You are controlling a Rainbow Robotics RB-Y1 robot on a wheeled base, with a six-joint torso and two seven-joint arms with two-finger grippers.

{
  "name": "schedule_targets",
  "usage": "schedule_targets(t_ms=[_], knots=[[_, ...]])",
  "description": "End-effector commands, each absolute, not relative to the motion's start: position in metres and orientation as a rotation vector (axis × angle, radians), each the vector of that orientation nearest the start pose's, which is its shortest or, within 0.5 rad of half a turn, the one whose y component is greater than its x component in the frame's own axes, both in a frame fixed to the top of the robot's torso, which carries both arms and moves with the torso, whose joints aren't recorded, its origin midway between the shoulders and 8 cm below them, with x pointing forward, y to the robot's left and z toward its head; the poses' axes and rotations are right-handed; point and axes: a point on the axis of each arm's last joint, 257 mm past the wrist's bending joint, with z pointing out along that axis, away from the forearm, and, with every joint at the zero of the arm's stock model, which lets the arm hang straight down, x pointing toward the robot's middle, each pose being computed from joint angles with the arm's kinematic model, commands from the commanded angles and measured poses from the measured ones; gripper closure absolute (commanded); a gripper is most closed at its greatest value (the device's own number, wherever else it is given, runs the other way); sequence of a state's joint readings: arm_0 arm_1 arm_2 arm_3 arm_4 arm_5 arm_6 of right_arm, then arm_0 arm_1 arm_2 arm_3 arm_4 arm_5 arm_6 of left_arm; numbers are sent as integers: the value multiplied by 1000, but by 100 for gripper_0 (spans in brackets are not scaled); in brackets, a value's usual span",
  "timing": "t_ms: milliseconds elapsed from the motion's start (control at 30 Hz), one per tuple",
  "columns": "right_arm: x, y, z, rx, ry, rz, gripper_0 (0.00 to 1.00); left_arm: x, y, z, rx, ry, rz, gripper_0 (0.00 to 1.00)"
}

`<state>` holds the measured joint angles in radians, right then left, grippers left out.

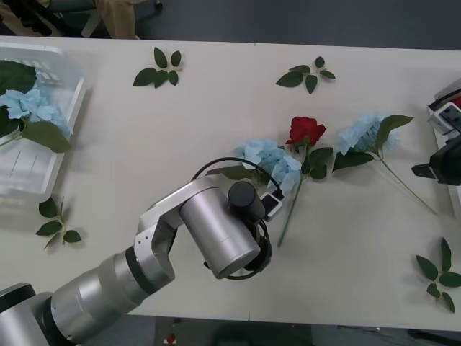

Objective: Put the red flowers into the right box and the blue flowers into the left box

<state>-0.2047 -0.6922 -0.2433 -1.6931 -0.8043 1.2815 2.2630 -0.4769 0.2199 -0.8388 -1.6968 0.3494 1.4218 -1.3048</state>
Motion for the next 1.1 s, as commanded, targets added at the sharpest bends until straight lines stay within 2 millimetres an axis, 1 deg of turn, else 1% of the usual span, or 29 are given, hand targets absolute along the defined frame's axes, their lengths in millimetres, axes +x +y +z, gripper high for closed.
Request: schedule_targets(t_ms=[33, 67, 200, 367, 433, 500, 567, 633, 700, 800, 833, 867, 900, 933, 967, 1033, 1067, 1100], knots=[[508, -375, -214, -837, 2231, -167, 8, 375, -39, -367, 1042, 2508, -114, 0], [510, -368, -216, -845, 2231, -155, 8, 377, -40, -372, 1048, 2505, -107, 0], [516, -345, -227, -851, 2235, -131, 8, 383, -39, -381, 1084, 2490, -44, 0], [521, -333, -240, -869, 2253, -157, 8, 388, -41, -386, 1109, 2476, 14, 0], [523, -327, -250, -875, 2268, -146, 8, 391, -39, -386, 1118, 2466, 35, 1], [525, -324, -257, -874, 2273, -140, 8, 391, -38, -388, 1126, 2465, 41, 8], [528, -324, -263, -851, 2279, -134, 8, 391, -37, -388, 1137, 2461, 47, 18], [530, -325, -269, -826, 2291, -123, 8, 393, -36, -388, 1158, 2442, 71, 23], [530, -329, -273, -806, 2305, -124, 8, 394, -34, -389, 1182, 2415, 109, 30], [530, -334, -273, -780, 2314, -130, 8, 395, -32, -390, 1194, 2406, 131, 32], [530, -336, -274, -771, 2318, -132, 8, 395, -32, -390, 1198, 2403, 132, 34], [530, -339, -273, -753, 2323, -136, 8, 395, -31, -390, 1203, 2401, 136, 42], [530, -340, -273, -730, 2331, -132, 8, 394, -31, -391, 1207, 2400, 137, 47], [529, -341, -274, -717, 2337, -129, 8, 395, -30, -391, 1208, 2399, 141, 50], [530, -341, -275, -689, 2344, -121, 9, 395, -29, -391, 1209, 2398, 143, 61], [531, -342, -276, -660, 2349, -119, 9, 396, -28, -391, 1217, 2396, 149, 78], [532, -344, -278, -653, 2347, -122, 8, 396, -27, -391, 1217, 2397, 152, 84], [533, -344, -278, -649, 2345, -123, 8, 396, -27, -391, 1219, 2397, 153, 87]])
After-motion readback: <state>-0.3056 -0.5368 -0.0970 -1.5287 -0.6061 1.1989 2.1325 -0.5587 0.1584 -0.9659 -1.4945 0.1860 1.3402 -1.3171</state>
